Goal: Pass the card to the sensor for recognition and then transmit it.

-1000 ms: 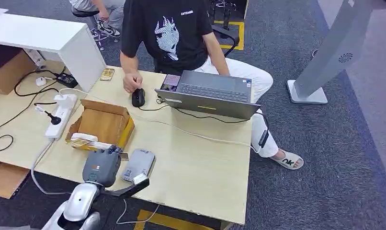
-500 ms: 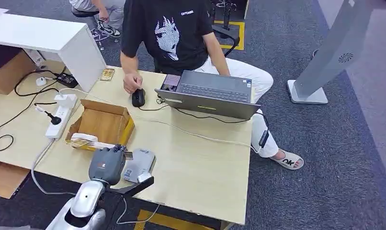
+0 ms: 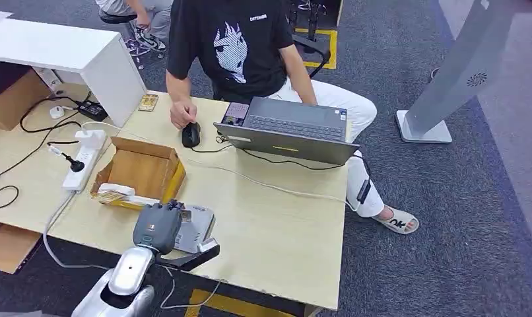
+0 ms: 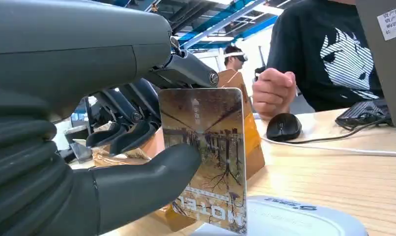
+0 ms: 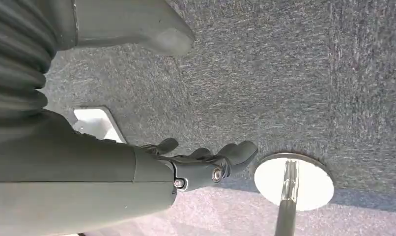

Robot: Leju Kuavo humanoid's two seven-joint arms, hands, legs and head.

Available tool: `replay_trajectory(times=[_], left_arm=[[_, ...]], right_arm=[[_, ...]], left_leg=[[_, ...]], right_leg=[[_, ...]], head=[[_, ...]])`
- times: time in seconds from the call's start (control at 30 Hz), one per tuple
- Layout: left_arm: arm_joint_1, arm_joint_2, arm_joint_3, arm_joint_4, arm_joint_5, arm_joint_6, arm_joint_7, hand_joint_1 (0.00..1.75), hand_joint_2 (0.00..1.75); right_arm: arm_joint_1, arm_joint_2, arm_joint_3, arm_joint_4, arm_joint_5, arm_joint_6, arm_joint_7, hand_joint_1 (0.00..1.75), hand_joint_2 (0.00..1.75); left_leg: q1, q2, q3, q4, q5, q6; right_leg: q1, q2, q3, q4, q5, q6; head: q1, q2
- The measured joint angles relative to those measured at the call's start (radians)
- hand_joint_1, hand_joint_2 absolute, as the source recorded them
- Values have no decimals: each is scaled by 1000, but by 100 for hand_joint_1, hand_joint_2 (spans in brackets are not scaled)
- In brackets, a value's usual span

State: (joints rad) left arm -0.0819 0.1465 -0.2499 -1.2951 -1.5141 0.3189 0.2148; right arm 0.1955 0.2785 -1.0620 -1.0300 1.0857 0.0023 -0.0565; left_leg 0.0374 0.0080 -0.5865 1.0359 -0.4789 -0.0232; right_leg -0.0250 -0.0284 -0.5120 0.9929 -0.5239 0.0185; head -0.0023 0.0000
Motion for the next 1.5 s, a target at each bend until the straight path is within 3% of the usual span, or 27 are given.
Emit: replay_trajectory(times=[1.2,1.5], left_arm=[[-5,-18,-74,14,13,-12,-18,175,175],[7,5,-74,-35,47,-6,-21,175,175]], right_arm=[[-22,0,-66,27,55,15,-32,0,175],[-34,0,-105,27,90,22,-53,0,175]], left_leg=[[0,-3,0,0,0,0],[0,-3,0,0,1,0]], right_leg=[[0,-3,2,0,0,0],[0,-3,2,0,0,0]], head=[[0,0],[0,0]])
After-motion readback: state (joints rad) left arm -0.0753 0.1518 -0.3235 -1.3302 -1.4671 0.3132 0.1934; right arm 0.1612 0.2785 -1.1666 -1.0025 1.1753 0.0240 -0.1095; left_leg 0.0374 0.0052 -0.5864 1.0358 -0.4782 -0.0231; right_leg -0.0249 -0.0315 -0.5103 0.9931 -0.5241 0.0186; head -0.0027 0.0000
